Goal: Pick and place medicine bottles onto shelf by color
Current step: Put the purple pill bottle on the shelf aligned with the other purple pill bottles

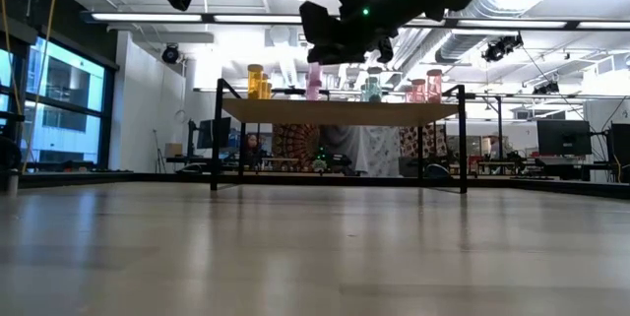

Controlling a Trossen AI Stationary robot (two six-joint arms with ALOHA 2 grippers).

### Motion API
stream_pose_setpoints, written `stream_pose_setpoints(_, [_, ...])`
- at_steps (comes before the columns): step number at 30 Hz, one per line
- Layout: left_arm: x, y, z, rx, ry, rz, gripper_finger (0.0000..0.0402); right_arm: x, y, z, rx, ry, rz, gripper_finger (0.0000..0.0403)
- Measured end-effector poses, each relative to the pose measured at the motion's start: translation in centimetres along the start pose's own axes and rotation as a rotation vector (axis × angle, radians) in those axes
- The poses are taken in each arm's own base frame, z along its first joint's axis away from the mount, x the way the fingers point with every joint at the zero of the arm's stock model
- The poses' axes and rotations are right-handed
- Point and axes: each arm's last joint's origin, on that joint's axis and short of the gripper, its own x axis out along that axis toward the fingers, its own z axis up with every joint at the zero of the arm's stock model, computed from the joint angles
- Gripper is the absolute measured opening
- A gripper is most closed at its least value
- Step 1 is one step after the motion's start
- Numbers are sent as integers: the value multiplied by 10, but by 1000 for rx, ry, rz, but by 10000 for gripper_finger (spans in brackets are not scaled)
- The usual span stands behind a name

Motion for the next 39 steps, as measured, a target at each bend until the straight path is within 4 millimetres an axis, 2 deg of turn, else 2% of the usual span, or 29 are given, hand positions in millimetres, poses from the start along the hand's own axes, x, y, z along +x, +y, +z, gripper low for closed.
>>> stream_pose_setpoints(6, [0, 0, 0, 0, 0, 0, 197, -5, 6, 1, 52, -17, 6, 87])
stream_pose_setpoints(17, [0, 0, -1, 2, 8, 3, 197, -35, 32, -6, 93, -56, -178, 87])
stream_pose_setpoints(25, [0, 0, -1, 2, 9, 3, 197, -22, 36, -16, 152, -94, -199, 87])
stream_pose_setpoints(33, [0, 0, -1, 2, 8, 3, 197, -17, 40, -1, 85, -82, -209, 87])
stream_pose_setpoints(39, [0, 0, -1, 2, 9, 3, 197, -8, 32, -3, 118, -43, -218, 87])
